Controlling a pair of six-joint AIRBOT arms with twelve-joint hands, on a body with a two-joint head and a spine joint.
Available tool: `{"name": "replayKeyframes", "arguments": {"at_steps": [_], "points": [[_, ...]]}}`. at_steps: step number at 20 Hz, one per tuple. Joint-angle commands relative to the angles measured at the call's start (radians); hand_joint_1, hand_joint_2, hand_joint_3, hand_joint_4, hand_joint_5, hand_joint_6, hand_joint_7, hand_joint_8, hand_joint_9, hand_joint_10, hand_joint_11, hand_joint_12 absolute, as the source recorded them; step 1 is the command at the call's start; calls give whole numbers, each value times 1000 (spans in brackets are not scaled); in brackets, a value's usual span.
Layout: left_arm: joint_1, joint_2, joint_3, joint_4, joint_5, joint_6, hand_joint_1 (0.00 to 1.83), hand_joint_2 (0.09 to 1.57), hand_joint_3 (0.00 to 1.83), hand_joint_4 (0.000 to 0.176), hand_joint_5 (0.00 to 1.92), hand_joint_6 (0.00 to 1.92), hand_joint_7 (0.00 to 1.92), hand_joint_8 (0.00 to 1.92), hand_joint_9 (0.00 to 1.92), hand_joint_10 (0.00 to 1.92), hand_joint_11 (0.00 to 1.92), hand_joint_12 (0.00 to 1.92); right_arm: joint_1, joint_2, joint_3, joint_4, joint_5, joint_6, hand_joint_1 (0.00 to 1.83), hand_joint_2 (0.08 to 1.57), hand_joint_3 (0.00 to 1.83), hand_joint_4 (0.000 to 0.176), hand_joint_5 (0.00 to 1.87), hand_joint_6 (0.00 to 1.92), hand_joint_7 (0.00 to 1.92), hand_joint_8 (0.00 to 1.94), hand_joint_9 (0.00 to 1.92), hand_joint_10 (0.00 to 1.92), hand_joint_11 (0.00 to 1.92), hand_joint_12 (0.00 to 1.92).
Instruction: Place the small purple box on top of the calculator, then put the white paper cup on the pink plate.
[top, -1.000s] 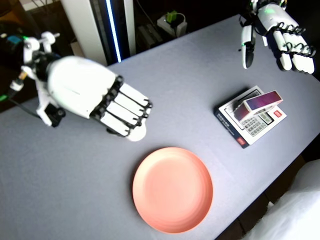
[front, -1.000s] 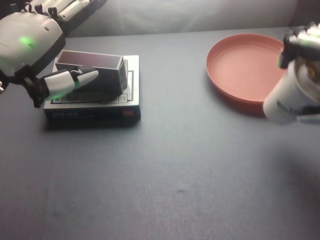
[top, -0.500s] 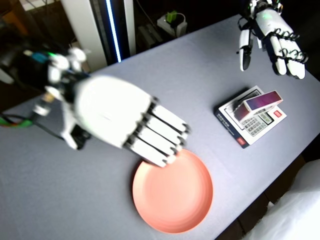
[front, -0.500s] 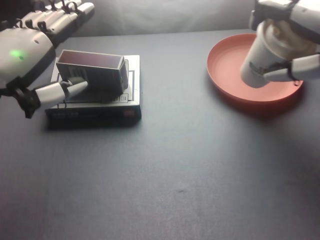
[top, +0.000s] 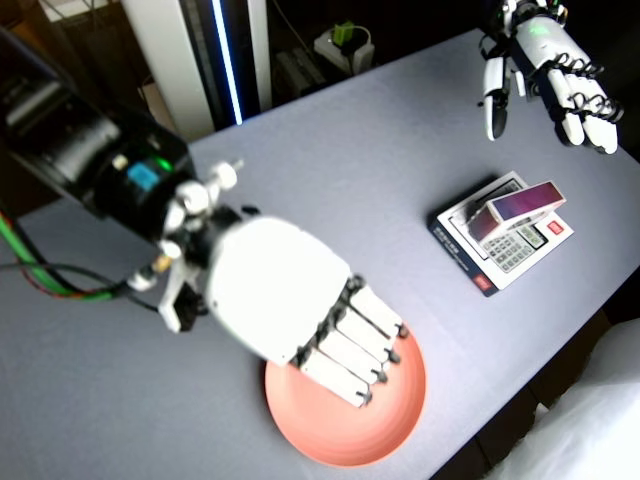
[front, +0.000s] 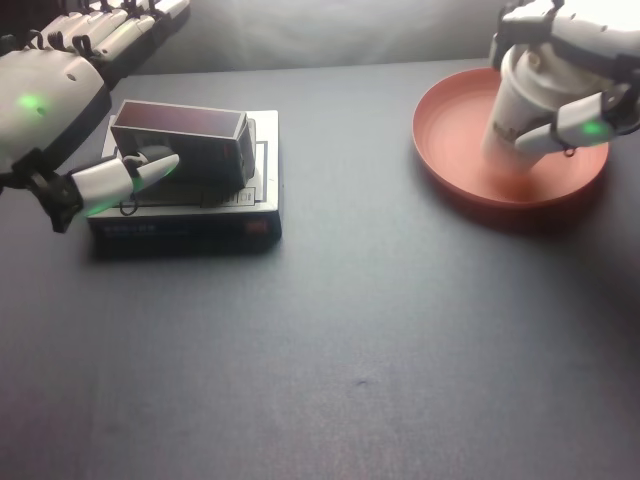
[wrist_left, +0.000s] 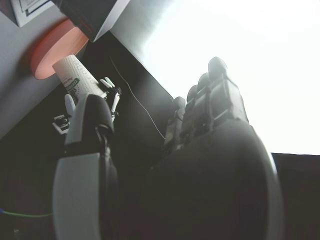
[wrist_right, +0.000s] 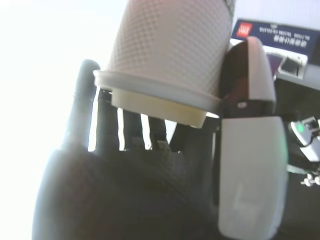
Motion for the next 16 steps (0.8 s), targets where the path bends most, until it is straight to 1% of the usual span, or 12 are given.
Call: {"name": "replayKeyframes", "arguments": {"at_steps": [1,2,3,4,9,10,11,12,13,14,15,16], "points": [[-12,-4,3,7,-132,-5,1004,1212,0,43,61,0,0,0,0,0,0,54,16,-6,13,6,95,0,1155,1201,0,0,200,896,283,852,116,1365,15,1921],[-12,-5,4,7,-134,-7,1004,1212,0,43,61,0,0,0,0,0,0,54,16,-21,30,12,85,0,1155,1201,0,0,200,896,283,852,116,1365,15,1921],[-12,-6,5,7,-136,-7,1010,1214,0,19,56,0,0,0,0,0,0,23,16,-31,42,19,78,0,1180,1181,0,0,190,690,279,715,187,1227,29,1837],[-12,-7,6,7,-138,-8,1008,1214,0,11,55,0,0,0,0,0,0,18,16,-41,53,24,69,0,1173,1170,0,0,197,651,289,675,184,1208,5,1839],[-11,-10,8,7,-142,-17,1005,1215,1,10,55,0,0,0,0,0,0,16,16,-62,78,26,12,-17,1170,1167,0,0,199,640,293,662,183,1203,0,1839],[-10,-10,8,7,-143,-17,1010,1225,5,15,50,0,0,0,0,0,0,15,16,-62,78,26,7,-23,1094,1134,0,0,112,428,220,394,45,1025,0,1720],[-10,-10,8,7,-146,-17,1036,1225,4,10,44,0,0,0,0,0,0,2,16,-63,78,26,4,-26,894,1046,0,29,22,85,43,78,8,579,0,1584],[-9,-10,8,7,-148,-18,1061,1225,2,0,45,1,0,0,0,0,0,0,16,-63,78,26,3,-27,839,1022,0,51,4,16,8,15,28,374,0,1553],[-8,-10,8,6,-149,-19,1066,1225,2,0,45,1,0,0,0,0,0,0,16,-63,78,26,2,-30,826,1012,0,56,0,2,1,2,63,261,0,1545],[-7,-10,8,5,-149,-20,1028,1234,6,1,43,0,0,0,0,0,20,9,16,-63,78,26,0,-32,768,991,0,55,0,0,0,0,12,51,0,1445],[-5,-10,8,4,-150,-22,1019,1236,6,2,43,0,0,0,0,0,24,11,16,-63,78,26,-2,-35,755,986,0,54,0,0,0,0,2,9,0,1397],[-2,-10,8,3,-151,-24,1002,1242,8,0,47,2,0,0,0,0,31,16,16,-63,78,26,-4,-39,748,987,0,63,0,0,0,0,0,1,0,1280]]}}
